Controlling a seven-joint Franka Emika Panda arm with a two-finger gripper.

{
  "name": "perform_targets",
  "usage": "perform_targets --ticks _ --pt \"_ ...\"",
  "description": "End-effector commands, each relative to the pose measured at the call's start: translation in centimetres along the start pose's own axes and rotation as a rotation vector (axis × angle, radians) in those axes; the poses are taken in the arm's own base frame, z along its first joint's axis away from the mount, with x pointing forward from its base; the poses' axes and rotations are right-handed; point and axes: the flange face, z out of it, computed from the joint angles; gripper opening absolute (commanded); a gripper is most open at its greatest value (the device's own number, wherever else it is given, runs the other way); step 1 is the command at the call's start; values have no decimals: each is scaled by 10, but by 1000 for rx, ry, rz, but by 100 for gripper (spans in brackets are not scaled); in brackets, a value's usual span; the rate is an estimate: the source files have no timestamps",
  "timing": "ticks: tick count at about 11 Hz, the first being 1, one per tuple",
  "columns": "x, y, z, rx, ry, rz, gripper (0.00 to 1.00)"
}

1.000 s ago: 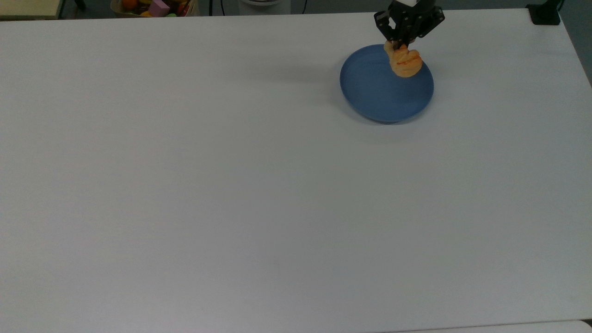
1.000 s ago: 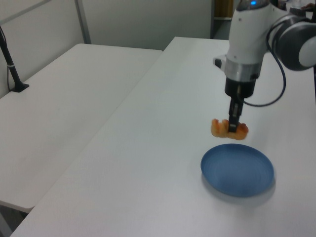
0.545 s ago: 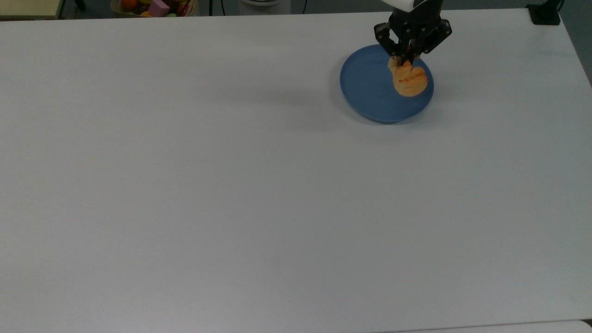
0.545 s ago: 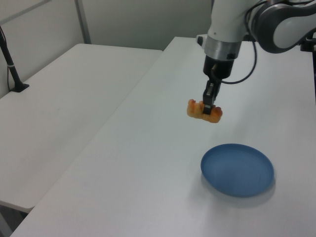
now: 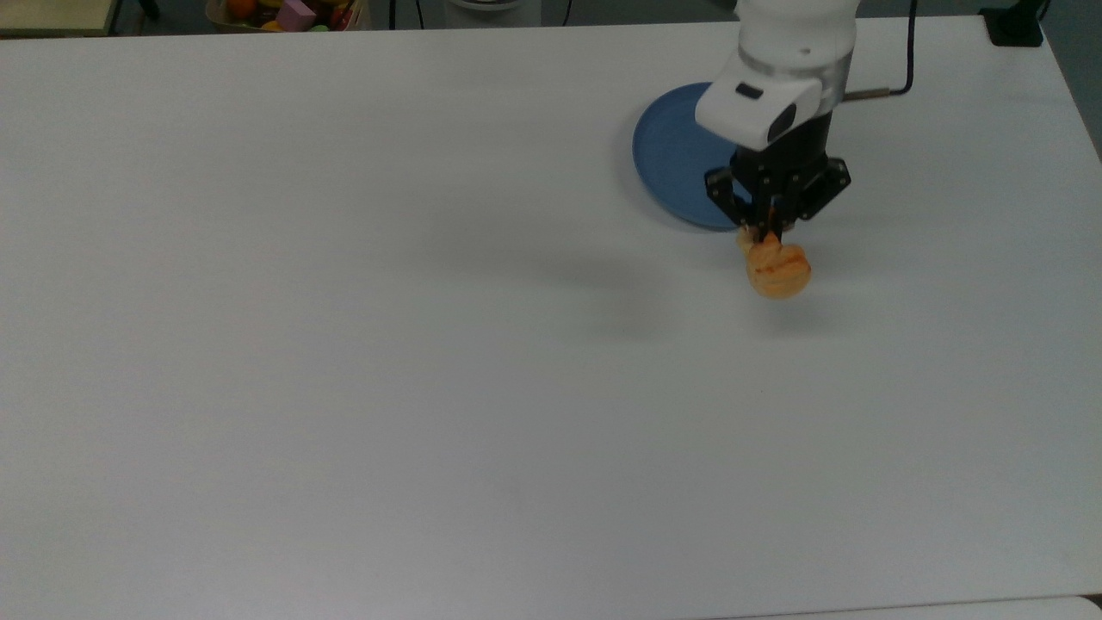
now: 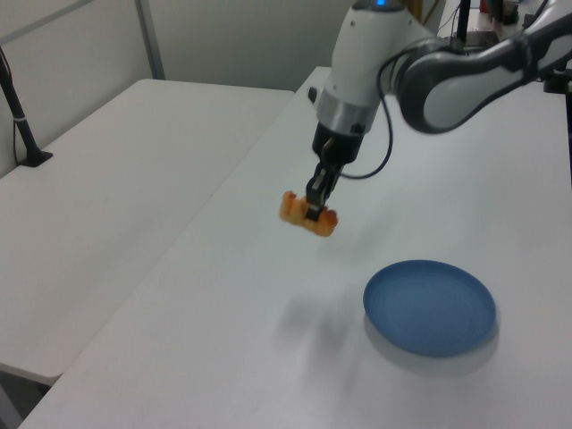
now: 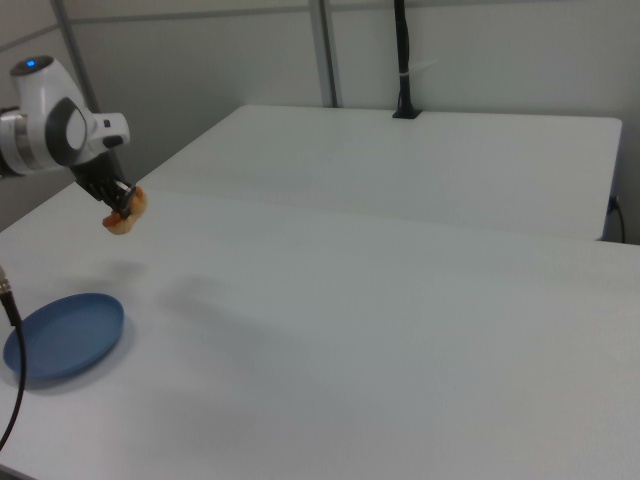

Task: Put the bread on the table
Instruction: 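Lift the bread roll off the plate and carry it beside the plate, then lower the bread roll onto the table and open the gripper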

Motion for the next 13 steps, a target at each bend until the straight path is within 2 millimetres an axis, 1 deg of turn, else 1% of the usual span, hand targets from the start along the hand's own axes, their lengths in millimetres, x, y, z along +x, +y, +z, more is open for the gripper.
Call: perform_targets --ticks 1,4,5,6,7,9,10,12,13 --pt "9 -6 45 28 62 15 9" --pt "7 -6 86 48 90 11 9" --pt "3 -5 103 39 88 -2 10" --pt "0 -4 117 29 89 -19 13" --pt "-1 -2 124 27 89 -21 17" --pt "2 3 129 34 110 -19 42" --pt "1 5 133 30 110 -18 60" --pt "1 4 133 27 111 -23 96" --pt "0 3 133 19 116 -38 100"
